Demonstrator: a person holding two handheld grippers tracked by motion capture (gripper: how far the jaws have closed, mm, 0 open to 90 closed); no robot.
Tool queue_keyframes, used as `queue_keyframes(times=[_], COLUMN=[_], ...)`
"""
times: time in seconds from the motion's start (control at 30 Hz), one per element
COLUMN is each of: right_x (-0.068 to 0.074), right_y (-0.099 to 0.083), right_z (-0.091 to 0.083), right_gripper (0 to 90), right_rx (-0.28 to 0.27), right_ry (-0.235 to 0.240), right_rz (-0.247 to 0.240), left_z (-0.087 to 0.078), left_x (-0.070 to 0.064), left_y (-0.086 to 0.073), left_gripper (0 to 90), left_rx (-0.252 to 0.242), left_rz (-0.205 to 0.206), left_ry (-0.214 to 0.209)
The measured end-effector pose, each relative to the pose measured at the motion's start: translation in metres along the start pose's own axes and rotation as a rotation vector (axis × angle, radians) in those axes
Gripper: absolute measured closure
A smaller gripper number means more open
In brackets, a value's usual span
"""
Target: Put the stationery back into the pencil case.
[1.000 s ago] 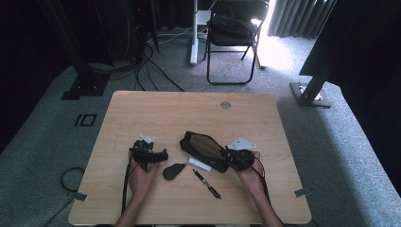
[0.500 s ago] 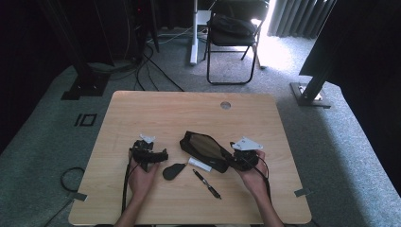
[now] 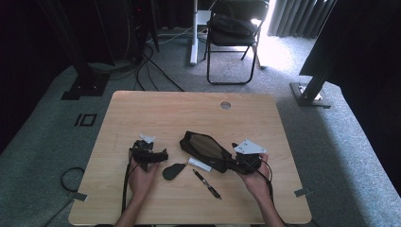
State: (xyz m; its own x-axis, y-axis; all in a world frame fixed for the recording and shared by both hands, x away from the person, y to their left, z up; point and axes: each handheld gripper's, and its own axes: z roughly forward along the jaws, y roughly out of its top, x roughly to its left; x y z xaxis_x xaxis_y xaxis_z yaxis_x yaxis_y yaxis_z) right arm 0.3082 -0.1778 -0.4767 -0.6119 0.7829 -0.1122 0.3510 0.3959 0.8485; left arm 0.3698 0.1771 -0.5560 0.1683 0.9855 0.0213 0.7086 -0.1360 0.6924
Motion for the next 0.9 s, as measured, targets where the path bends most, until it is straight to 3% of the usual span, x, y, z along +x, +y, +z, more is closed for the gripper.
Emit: queue_keyframes(times=[0.2, 0.4, 0.9], right_x=[0.005, 0.015, 0.040], right_y=[-0.001, -0.003, 0.001], right_z=[-0.004, -0.009, -0.010], right_gripper=[47.6, 51.2, 52.4], right_rx=[0.000, -0.034, -0.040], right_ry=[0.012, 0.025, 0.070], right_rz=[-0.014, -0.017, -0.054], left_z=[0.000, 0.000, 0.000], left_x=[0.000, 0.000, 0.000], left_y=[0.000, 0.000, 0.000], left_gripper=[1.3, 1.3, 1.3], left_rx=[0.000, 0.000, -0.001], left_rz=[0.000, 0.000, -0.002], left_ry=[0.000, 0.000, 0.000])
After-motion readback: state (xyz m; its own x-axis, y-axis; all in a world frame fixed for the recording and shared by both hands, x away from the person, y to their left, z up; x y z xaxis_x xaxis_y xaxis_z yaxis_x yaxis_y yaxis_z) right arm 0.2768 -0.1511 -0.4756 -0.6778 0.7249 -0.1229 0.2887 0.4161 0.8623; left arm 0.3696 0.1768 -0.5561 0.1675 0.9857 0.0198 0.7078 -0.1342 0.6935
